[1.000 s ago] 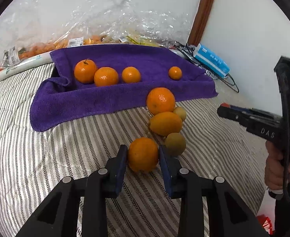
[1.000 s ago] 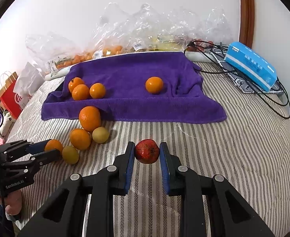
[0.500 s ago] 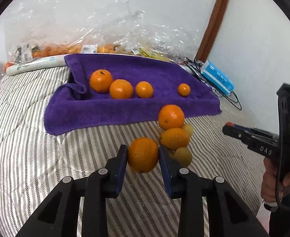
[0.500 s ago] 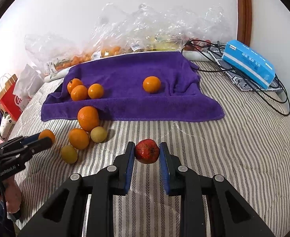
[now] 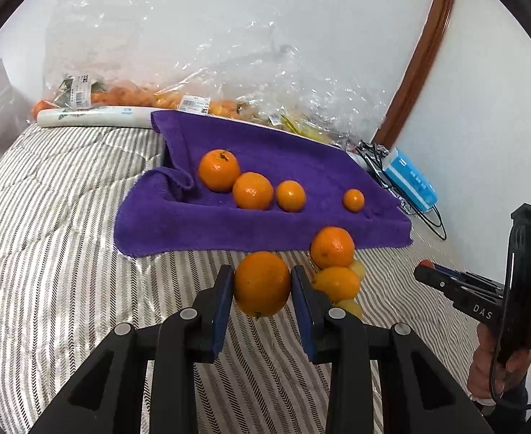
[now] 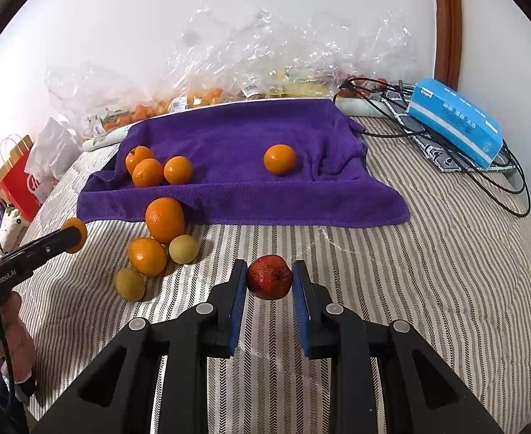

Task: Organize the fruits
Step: 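Carry the red fruit and the mandarin over the towel with both tools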

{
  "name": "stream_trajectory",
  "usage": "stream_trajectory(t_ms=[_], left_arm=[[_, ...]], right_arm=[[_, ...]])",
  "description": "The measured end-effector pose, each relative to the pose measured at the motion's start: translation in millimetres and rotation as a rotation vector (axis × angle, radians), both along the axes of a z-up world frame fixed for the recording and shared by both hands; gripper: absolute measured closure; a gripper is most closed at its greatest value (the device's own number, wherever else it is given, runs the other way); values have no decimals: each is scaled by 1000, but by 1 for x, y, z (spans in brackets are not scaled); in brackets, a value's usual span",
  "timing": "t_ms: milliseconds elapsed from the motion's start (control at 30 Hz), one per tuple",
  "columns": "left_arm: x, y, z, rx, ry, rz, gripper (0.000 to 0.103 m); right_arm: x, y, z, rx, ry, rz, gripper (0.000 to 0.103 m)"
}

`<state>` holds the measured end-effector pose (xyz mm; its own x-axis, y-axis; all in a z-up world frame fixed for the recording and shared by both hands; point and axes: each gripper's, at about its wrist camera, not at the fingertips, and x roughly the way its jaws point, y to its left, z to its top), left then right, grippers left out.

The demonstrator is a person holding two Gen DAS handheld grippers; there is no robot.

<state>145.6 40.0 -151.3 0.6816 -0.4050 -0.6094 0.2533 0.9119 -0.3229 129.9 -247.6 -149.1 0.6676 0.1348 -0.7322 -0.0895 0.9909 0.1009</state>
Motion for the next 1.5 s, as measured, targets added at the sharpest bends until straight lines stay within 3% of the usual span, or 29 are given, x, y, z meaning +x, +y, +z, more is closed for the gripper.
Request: stream_trajectory(t_ms=[200,333,433,733,1133,1300,1500], left_arm=[[-3,2,8,54,-44,58,72],[4,5,15,46,-13,93,72],[9,5,26,52,-38,106,72],[45,0,62,75,-89,164,72],[103,-13,75,86,-96,194,72],[116,-12,59,96,-68,208,72],[123,-4,39,69,-21,206,72]], right_arm=[[1,0,10,-10,-20,6,78],[8,-2,25,-23,-46,11,78],[16,-1,39,-30,-80,18,78],[43,13,65,13,-160,55,78],[100,23,84,14,-241,89,78],[111,15,73,19,-237,96,78],[125,-2,36,43,-142,71,78]])
